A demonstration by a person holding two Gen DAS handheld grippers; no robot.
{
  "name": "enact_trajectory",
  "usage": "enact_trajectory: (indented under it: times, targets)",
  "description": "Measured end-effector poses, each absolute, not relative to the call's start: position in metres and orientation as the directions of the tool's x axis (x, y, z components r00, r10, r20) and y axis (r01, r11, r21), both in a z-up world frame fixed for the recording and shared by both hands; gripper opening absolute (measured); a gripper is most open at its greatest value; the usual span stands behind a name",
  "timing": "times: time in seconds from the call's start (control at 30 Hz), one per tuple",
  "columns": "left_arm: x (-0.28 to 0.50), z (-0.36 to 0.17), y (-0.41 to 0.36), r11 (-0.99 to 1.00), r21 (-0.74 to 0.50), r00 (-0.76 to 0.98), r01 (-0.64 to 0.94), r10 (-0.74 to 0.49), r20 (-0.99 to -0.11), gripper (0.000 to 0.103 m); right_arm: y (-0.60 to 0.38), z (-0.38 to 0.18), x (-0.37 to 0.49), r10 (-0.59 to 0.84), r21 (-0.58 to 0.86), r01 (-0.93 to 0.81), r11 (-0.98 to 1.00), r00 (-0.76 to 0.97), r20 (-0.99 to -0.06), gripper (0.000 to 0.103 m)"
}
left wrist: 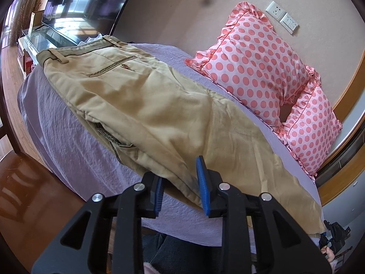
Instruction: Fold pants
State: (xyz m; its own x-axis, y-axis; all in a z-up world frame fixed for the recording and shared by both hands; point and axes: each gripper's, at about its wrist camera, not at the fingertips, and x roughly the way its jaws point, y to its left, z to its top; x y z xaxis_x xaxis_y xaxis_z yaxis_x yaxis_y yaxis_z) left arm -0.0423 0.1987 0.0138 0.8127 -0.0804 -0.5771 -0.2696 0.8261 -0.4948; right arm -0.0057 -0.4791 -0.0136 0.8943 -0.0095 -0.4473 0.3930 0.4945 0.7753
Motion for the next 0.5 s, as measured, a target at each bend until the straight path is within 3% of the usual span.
enact_trajectory:
  times: [0.03,0.1,0.23,0.3,0.37,0.5]
  targets:
    - [-0.042,0.014,0.199,0.827,-0.494,0.813,-0.270,-0.079,-0.577,0.027,-0.486,-0.014,-0.005,-0.033,0.768,0.404,0.496,0.893,-0.449,0.022]
    - [-0.042,0.014,0.199,0.827,-0.493,0.812,-0.271,-0.079,-0.578,0.027,-0.499,-0.015,-0.008,-0.088,0.737,0.442,0.511,0.880,-0.467,0.004]
    - [-0.041,0.013,0.200,0.829,-0.489,0.811,-0.270,-0.077,-0.579,0.022,-0.511,-0.019,-0.027,-0.137,0.696,0.497,0.518,0.852,-0.506,0.003]
    - [-0.042,0.013,0.200,0.835,-0.480,0.812,-0.269,-0.072,-0.579,0.022,-0.510,-0.016,-0.043,-0.198,0.674,0.533,0.511,0.836,-0.512,0.016]
    - [-0.043,0.012,0.200,0.839,-0.476,0.816,-0.262,-0.070,-0.574,0.023,-0.509,-0.012,-0.055,-0.247,0.672,0.537,0.510,0.840,-0.484,0.053]
    - [-0.052,0.014,0.203,0.843,-0.473,0.830,-0.257,-0.058,-0.555,0.030,-0.504,-0.009,-0.056,-0.298,0.622,0.567,0.540,0.820,-0.488,0.055]
